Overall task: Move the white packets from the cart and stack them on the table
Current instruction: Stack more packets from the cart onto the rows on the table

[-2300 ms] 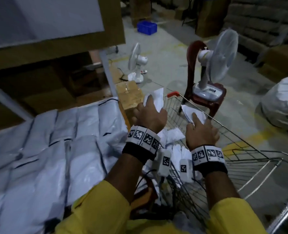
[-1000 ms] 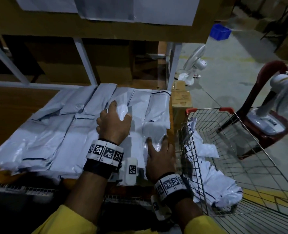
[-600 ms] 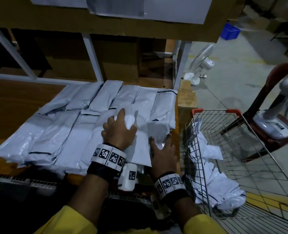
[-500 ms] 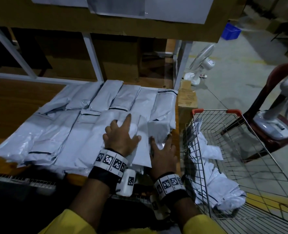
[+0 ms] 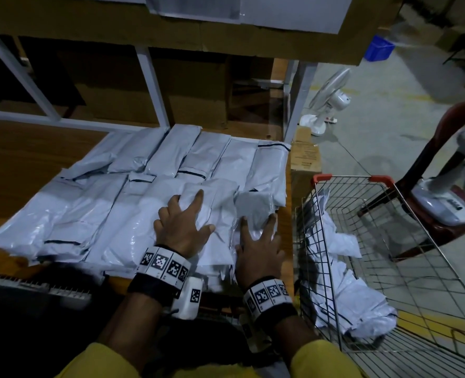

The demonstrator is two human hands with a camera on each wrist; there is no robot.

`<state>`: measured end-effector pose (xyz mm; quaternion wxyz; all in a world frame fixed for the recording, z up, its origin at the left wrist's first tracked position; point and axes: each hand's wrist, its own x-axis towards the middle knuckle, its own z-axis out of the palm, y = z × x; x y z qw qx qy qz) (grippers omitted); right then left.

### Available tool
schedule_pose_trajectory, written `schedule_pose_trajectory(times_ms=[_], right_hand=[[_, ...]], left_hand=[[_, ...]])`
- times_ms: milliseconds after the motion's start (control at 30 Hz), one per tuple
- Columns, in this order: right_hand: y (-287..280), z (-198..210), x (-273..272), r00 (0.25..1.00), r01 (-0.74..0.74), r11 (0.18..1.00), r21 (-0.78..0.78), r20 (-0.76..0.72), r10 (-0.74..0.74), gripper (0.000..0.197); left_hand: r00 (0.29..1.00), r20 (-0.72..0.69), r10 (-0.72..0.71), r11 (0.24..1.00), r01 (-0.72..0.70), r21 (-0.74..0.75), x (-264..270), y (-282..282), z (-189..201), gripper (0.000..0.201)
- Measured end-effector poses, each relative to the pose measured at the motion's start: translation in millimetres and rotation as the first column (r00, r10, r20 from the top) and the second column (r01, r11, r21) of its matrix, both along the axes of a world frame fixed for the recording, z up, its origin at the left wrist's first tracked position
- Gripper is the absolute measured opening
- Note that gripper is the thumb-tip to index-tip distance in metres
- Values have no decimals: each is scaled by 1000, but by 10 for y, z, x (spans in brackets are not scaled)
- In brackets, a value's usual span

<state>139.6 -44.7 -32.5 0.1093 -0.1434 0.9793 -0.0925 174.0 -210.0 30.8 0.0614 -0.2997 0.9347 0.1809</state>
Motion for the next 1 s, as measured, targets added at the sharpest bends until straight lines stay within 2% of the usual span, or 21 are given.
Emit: schedule_pose_trajectory(times_ms=[467,633,800,900,1000], right_hand=[[-29,61,-13,999,-16,1000,-7,52,16,70],[90,98,-76,997,22,985,-169,71,-10,77],[229,165,-212,998,56,949,-309,27,-50,91],[314,239,-323,997,69,919,-388,-11,-80,82],[426,339,-417,992,115,892,-437,4,-126,61]], left_hand=[[1000,-5,28,999,-28,26,-90,40,120,82],[998,-51,36,999,-35,27,-102,63,274,79],[986,-161,35,999,-30,36,-173,100,669,77],[967,-254,10,998,4,55,-251,103,966,78],[943,-331,-19,998,38,51,-462,23,1251,79]])
